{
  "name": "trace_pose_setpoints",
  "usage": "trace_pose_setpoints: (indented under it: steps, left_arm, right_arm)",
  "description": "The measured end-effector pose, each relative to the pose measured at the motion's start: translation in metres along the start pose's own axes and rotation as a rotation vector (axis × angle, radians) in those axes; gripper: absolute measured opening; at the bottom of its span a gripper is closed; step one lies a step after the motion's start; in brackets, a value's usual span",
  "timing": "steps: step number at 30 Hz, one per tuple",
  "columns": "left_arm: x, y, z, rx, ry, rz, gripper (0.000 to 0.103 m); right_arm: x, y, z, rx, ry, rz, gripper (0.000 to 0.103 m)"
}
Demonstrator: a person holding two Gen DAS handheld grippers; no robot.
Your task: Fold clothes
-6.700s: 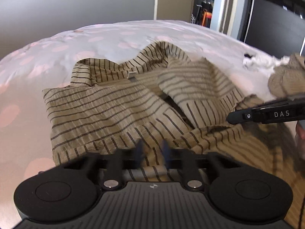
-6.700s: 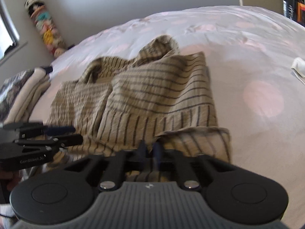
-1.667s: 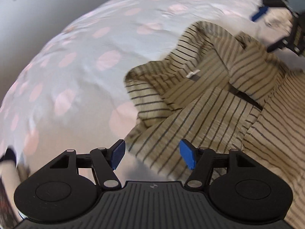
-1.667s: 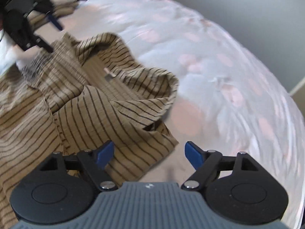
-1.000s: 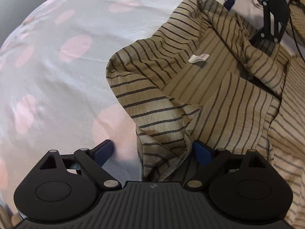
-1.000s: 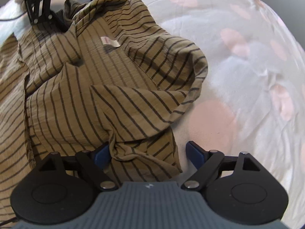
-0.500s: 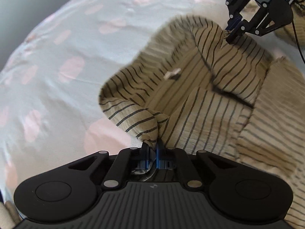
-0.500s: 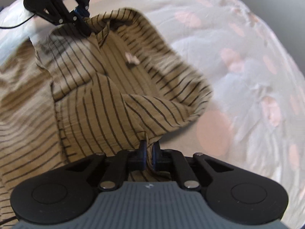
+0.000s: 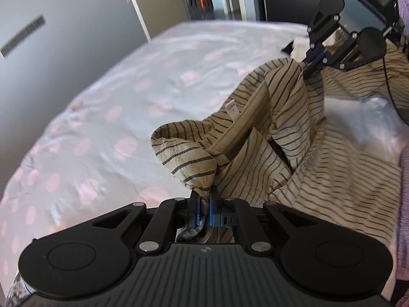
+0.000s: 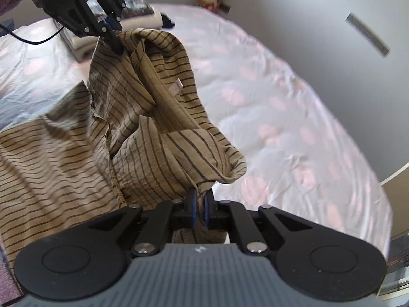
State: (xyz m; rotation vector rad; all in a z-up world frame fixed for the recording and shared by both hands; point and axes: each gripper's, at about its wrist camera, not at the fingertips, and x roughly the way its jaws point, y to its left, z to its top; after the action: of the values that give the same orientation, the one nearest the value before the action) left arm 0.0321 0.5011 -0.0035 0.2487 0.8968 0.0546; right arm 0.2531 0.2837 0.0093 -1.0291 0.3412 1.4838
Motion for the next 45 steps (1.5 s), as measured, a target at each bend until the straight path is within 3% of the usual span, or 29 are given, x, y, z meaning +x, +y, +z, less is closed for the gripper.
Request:
trace_pose_setpoints:
  steps: [6,9,14,21,27,30,32,34,36,41,45]
  left_arm:
    - [-0.06,-0.061,-0.027,0.017,-0.105,-0.01,0.005]
    - [-0.076,-0.093,-0.047,0.025,-0.114,-0.044,0.004]
    - [-0.075,-0.141,-0.088,0.031,-0.049,-0.116,0.004]
    - [-0.023,-0.181,-0.127,0.063,0.115,-0.184,0.004]
    - [0.015,-0.186,-0.139,0.027,0.224,-0.233,0.006]
    - [0.016,-0.182,-0.142,-0.005,0.246,-0.236,0.016]
    - [0.012,-0.179,-0.143,-0.023,0.249,-0.237,0.026]
    - [0.0,-0.176,-0.142,-0.046,0.23,-0.231,0.035]
    - [-0.013,-0.171,-0.138,-0.087,0.187,-0.225,0.047]
    - [-0.034,-0.153,-0.121,-0.269,0.069,-0.199,0.05]
    - [-0.019,-0.149,-0.107,-0.396,0.085,-0.127,0.05]
  right_arm:
    - [-0.049,0.067,-0.026,-0.054,-0.058,-0.103,0.007]
    - [-0.066,0.098,-0.043,-0.082,-0.075,-0.127,0.007]
    - [-0.068,0.143,-0.069,-0.083,-0.067,-0.085,0.007]
    - [-0.031,0.179,-0.095,-0.048,0.029,0.038,0.007]
    - [0.002,0.188,-0.105,-0.008,0.121,0.135,0.009]
    - [0.006,0.183,-0.109,0.038,0.137,0.161,0.014]
    - [0.001,0.175,-0.11,0.066,0.129,0.172,0.03]
    - [-0.014,0.171,-0.11,0.09,0.11,0.161,0.04]
    - [-0.03,0.166,-0.109,0.124,0.086,0.143,0.04]
    - [-0.047,0.141,-0.095,0.31,0.017,0.112,0.042]
    - [-0.026,0.14,-0.08,0.391,0.04,0.069,0.042]
